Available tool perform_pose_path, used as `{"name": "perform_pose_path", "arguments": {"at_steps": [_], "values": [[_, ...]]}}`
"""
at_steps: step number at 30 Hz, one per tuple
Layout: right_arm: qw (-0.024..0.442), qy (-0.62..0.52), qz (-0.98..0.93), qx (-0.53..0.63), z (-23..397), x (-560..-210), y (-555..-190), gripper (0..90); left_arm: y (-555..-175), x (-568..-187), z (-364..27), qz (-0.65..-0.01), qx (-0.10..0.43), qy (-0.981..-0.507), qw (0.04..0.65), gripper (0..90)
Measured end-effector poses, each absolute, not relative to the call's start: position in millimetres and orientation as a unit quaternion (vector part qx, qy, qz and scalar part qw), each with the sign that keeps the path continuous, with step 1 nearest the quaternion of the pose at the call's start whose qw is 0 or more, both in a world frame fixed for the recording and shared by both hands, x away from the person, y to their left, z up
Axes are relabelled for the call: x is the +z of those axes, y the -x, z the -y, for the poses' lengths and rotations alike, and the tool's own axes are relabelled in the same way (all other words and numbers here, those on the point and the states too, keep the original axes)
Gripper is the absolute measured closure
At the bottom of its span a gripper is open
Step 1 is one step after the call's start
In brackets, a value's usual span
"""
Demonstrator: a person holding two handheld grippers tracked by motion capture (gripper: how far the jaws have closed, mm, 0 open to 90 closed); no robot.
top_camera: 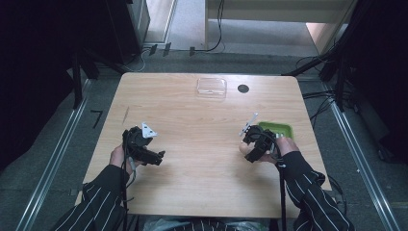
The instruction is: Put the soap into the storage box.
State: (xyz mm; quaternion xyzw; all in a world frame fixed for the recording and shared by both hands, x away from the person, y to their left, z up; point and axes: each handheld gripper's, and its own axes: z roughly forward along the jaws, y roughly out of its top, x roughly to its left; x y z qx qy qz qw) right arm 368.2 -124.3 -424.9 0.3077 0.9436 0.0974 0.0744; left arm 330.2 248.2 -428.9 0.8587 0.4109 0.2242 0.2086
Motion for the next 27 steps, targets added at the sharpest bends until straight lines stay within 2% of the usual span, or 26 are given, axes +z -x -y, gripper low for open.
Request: {"name": "perform_pose_path", "arguments": {"at_steps": [27], "values": [[0.088, -0.323, -0.938, 0.095, 144.4, -415.7, -372.8, 33.5, -330.4, -429.2, -247.9, -0.41, 0.224, -0.859, 0.209, 0.0]]}}
